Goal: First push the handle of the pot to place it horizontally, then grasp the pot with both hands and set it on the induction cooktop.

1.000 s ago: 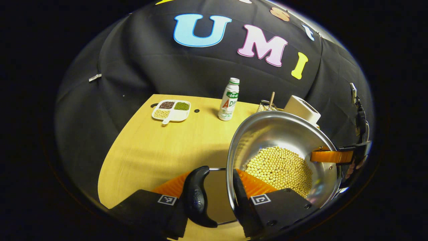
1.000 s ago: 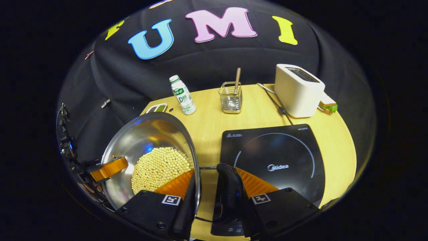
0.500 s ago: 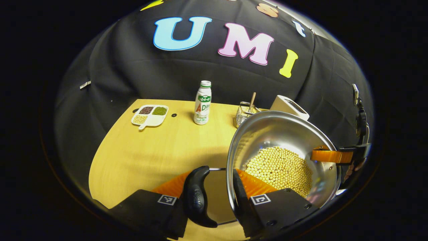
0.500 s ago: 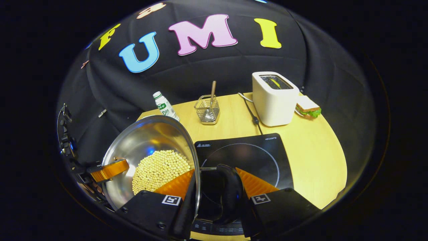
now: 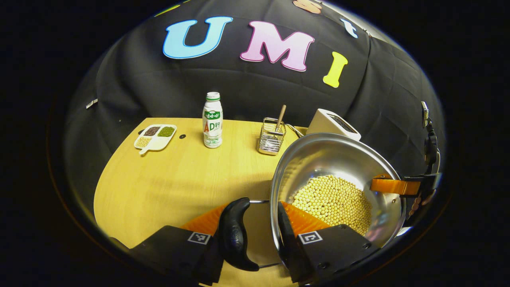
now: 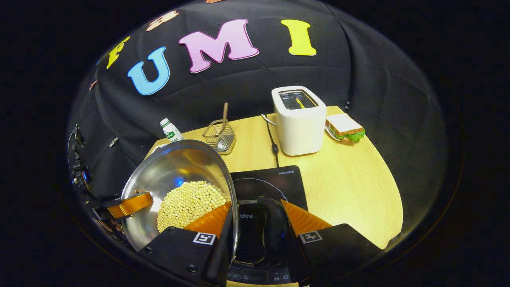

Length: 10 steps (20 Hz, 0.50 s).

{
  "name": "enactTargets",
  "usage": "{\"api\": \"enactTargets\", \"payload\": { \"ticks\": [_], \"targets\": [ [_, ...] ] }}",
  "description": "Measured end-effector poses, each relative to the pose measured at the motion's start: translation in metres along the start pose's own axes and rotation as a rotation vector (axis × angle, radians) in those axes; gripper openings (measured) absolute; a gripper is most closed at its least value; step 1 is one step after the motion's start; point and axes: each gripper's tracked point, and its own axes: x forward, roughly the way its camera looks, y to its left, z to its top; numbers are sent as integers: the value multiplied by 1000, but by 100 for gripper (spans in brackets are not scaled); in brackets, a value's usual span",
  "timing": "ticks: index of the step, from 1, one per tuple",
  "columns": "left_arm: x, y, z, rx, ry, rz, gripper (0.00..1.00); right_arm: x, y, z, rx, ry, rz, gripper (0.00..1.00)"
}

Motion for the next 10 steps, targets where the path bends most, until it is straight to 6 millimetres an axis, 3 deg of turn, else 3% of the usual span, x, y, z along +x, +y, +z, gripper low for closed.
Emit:
{"api": "enactTargets", "payload": {
  "ticks": [10],
  "targets": [
    [47,-39,-9,-17,18,20,65,36,-54,1,7,29,1,61]
  ]
}}
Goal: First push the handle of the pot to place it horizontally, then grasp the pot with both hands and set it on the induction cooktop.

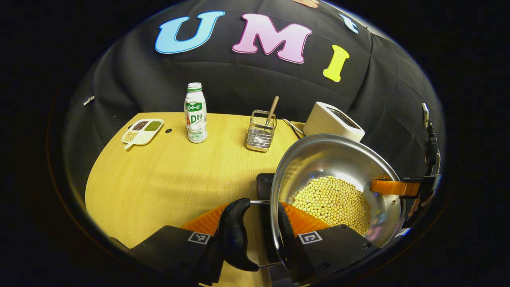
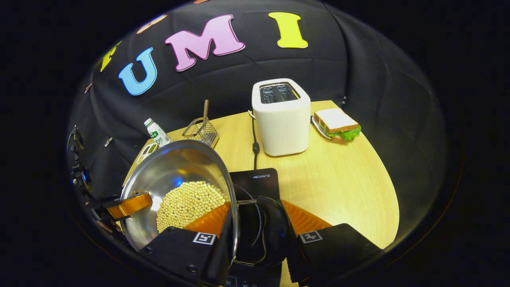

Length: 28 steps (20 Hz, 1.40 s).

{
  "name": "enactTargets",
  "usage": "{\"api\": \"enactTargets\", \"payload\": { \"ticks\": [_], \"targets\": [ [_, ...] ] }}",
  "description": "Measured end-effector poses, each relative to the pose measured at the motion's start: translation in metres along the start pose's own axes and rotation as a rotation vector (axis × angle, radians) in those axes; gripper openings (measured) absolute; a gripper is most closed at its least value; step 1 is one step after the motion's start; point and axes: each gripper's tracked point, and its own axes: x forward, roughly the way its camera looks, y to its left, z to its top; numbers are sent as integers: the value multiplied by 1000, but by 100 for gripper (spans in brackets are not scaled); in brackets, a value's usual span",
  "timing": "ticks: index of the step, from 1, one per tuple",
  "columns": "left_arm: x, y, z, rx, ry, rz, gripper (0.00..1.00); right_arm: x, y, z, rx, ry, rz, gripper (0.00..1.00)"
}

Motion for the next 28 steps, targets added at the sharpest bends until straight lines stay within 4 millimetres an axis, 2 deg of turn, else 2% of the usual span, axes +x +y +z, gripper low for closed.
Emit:
{"api": "enactTargets", "payload": {
  "ticks": [5,6,7,13,14,17,18,20,21,22,23,26,27,28],
  "targets": [
    [20,-6,-5,-2,-5,10,65,18,-15,-2,-5,2,8,61],
    [23,-6,-6,-5,-3,11,65,21,-16,-2,-6,4,8,56],
    [25,-6,-8,-7,-2,12,65,24,-17,-3,-7,6,9,61],
    [39,-4,-17,-13,9,20,65,41,-23,-12,-5,36,17,61],
    [42,-4,-20,-12,14,20,65,44,-24,-14,-8,39,19,57],
    [42,-4,-16,-12,-14,20,65,46,-26,-14,1,31,34,57],
    [43,-4,-19,-19,-9,19,65,44,-25,-14,-2,25,32,62],
    [43,-4,-20,-15,-3,21,66,44,-25,-14,-25,17,21,63],
    [43,-5,-21,-15,3,23,67,42,-24,-14,-40,13,17,60],
    [43,-5,-23,-19,15,22,67,39,-26,-12,-51,7,13,66],
    [42,-5,-24,-20,24,23,68,38,-22,-11,-47,6,26,66],
    [39,-7,-25,-31,25,24,70,32,-18,-14,-24,14,47,80],
    [32,-6,-24,-36,26,30,69,29,-19,-13,-18,8,45,83],
    [33,-6,-24,-45,15,33,73,23,-22,-12,-14,1,37,94]
  ]
}}
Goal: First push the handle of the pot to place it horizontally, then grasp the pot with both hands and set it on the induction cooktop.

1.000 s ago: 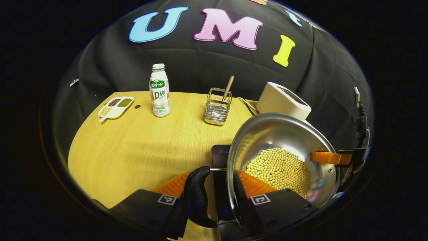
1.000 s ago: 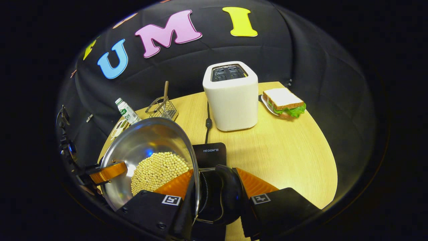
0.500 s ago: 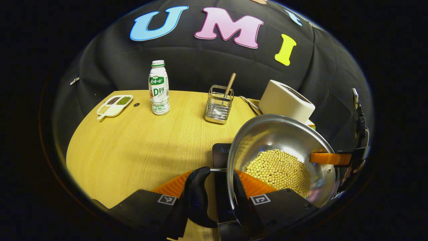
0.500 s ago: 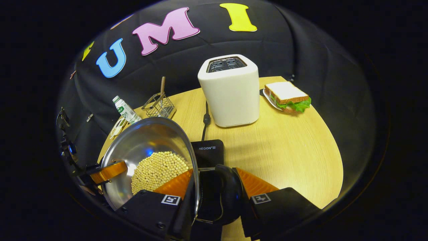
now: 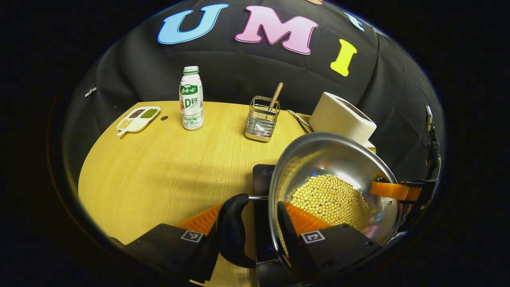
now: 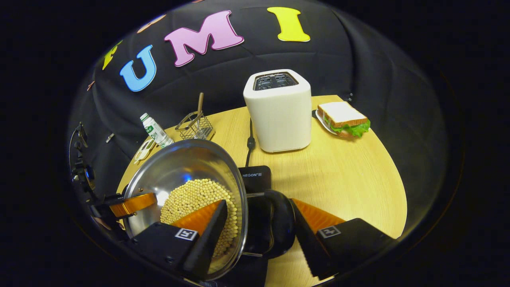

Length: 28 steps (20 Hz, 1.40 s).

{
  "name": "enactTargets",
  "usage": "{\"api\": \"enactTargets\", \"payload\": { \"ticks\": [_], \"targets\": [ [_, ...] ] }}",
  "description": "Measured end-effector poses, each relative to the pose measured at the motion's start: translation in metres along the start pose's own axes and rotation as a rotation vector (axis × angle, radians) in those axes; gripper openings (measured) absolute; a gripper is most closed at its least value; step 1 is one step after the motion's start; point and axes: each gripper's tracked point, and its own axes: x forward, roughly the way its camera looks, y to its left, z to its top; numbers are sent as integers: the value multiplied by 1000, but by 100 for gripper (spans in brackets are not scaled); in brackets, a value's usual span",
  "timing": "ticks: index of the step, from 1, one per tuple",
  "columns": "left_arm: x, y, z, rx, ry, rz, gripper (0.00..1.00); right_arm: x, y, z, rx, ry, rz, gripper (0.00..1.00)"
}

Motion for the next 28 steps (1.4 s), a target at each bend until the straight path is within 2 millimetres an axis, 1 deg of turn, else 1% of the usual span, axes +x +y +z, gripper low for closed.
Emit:
{"api": "enactTargets", "payload": {
  "ticks": [1,2,3,4,6,8,10,14,16,18,20,22,24,25,28],
  "targets": [
    [-5,0,4,-18,-20,-1,77,-2,-1,0,5,-13,-3,100],
    [-11,-1,6,-43,-35,-5,83,-9,0,3,7,-30,-6,99],
    [-12,-1,7,-64,-43,-11,85,-15,1,6,6,-47,-8,99],
    [-25,-1,9,-70,-52,-3,97,-22,2,10,3,-67,-12,99],
    [-44,4,13,-49,-76,18,95,-38,7,18,4,-106,-11,99],
    [-65,2,20,-35,-108,17,96,-57,13,26,-2,-149,-17,99],
    [-87,0,31,-39,-161,2,95,-79,23,37,-35,-209,-5,99],
    [-137,8,54,-18,-258,33,95,-122,26,55,-87,-317,-61,99],
    [-164,12,66,14,-308,60,96,-147,27,64,-92,-366,-93,99],
    [-193,13,81,55,-376,78,96,-174,36,75,-91,-423,-93,99],
    [-222,8,91,89,-435,66,95,-202,40,85,-96,-487,-103,98],
    [-254,6,101,89,-500,63,95,-232,44,89,-103,-560,-119,98],
    [-285,6,109,89,-571,73,95,-255,49,92,-110,-623,-132,98],
    [-299,8,109,96,-597,81,95,-265,51,91,-119,-649,-141,98],
    [-331,17,98,105,-637,116,95,-287,49,84,-142,-705,-175,98]
  ]
}}
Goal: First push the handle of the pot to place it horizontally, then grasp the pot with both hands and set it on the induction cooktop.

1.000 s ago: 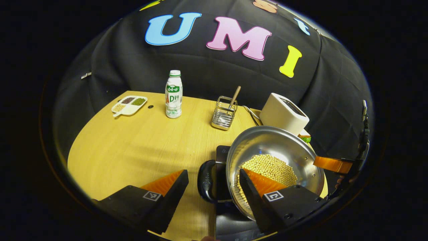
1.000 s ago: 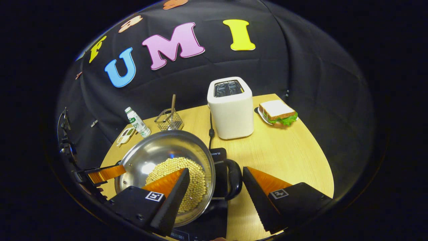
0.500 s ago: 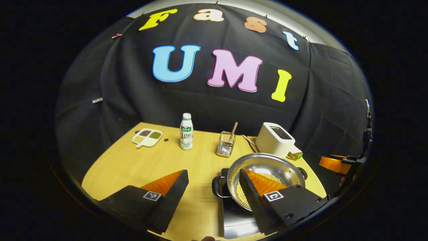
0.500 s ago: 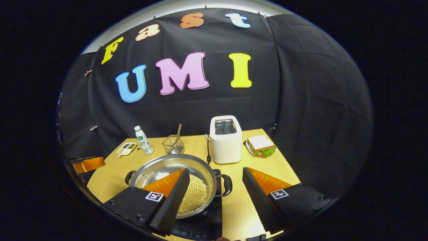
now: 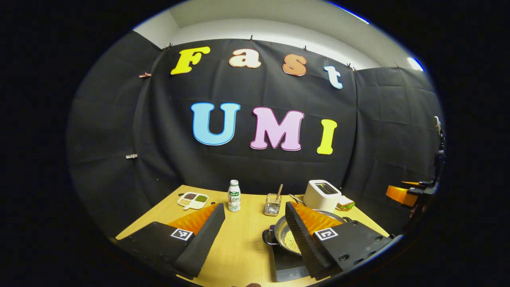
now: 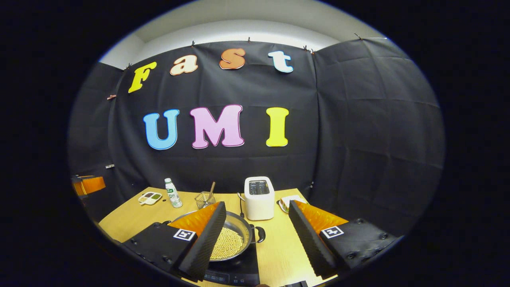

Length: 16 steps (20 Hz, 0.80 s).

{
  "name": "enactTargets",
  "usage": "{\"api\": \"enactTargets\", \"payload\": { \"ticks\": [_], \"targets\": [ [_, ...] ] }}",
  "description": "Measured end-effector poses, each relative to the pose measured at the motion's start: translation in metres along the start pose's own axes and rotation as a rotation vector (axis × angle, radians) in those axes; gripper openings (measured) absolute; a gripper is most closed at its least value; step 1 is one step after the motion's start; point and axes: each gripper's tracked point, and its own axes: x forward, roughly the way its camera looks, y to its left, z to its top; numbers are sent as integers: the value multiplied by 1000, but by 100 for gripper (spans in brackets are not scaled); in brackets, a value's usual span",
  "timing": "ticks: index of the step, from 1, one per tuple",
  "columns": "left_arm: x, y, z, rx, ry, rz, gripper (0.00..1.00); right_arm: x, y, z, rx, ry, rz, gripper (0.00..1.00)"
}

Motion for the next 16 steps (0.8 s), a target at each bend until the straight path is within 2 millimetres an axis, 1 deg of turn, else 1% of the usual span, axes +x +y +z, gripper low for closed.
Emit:
{"api": "enactTargets", "payload": {
  "ticks": [2,4,7,9,10,11,14,15,16],
  "targets": [
    [-21,5,0,4,-14,15,95,-15,1,0,-1,-11,-3,100],
    [-40,15,-1,19,-19,47,95,-30,3,1,15,-15,5,98],
    [-69,20,3,42,-37,77,95,-46,4,5,31,-29,15,98],
    [-86,20,1,61,-36,86,95,-50,6,4,21,-46,28,98],
    [-93,17,-4,63,-31,84,95,-49,2,2,11,-48,17,98],
    [-100,15,-7,55,-26,83,95,-50,-1,0,6,-44,8,98],
    [-121,13,-16,18,-18,104,95,-58,1,0,16,-45,10,99],
    [-127,14,-19,7,-14,112,93,-62,1,-4,14,-39,5,98],
    [-135,13,-25,0,-8,118,95,-65,0,-9,8,-30,6,98]
  ]
}}
